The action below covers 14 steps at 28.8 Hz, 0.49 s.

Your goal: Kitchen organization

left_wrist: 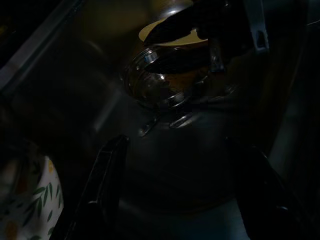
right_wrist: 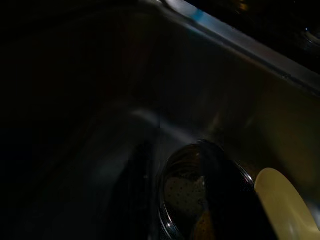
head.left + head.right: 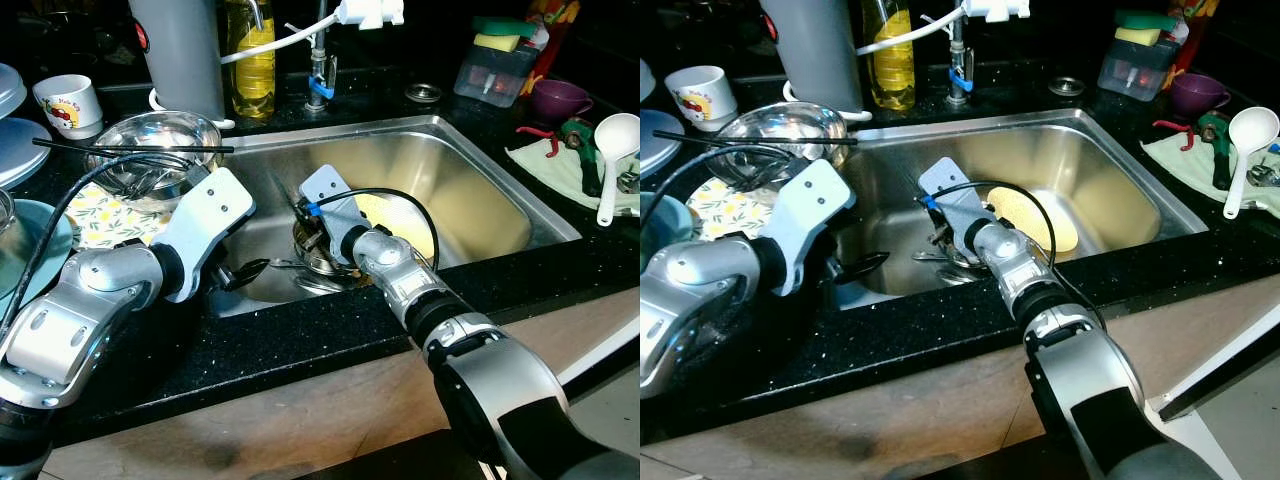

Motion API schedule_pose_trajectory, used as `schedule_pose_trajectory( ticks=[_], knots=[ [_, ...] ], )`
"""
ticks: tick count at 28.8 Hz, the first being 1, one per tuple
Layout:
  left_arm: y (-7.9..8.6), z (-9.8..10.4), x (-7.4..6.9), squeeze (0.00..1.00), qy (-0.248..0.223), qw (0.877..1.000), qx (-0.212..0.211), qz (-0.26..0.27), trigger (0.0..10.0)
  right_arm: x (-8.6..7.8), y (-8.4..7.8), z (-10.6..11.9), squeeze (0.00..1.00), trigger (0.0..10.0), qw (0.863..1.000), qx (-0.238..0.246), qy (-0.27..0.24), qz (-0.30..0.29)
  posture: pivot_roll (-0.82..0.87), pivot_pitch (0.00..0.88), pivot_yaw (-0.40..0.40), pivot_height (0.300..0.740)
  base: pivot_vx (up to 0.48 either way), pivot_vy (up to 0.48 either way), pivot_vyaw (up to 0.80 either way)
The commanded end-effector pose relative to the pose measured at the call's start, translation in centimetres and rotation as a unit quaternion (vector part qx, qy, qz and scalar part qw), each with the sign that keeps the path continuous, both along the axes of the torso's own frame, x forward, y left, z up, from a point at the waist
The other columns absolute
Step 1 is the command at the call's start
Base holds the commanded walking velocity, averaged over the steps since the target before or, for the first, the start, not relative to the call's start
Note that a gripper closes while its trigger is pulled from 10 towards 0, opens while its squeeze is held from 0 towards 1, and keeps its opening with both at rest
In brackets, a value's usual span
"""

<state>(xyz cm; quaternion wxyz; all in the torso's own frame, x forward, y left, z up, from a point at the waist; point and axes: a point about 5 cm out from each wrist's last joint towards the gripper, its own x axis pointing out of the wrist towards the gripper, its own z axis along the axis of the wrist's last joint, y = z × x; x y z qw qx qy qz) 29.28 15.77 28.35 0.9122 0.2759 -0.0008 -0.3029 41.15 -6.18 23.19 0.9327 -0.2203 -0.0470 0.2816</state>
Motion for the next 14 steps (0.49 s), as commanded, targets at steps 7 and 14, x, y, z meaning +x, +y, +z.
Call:
schedule_pose_trajectory(
  ticks=[7,14],
  knots=[
    [0.1,0.0,0.0,0.00,0.007,1.000,-0.010,-0.001,10.0,0.4,-1.3,0.0,0.00,10.0,0.999,0.012,0.012,-0.036,0.02,0.191,-0.026,0.740,0.000,0.000,0.00],
    [1.2,2.5,-1.6,0.00,-0.004,0.996,-0.070,-0.062,10.0,0.9,-3.0,3.0,0.00,10.0,0.988,0.139,-0.014,-0.060,0.02,0.183,-0.043,0.740,0.000,0.000,0.00]
  ],
)
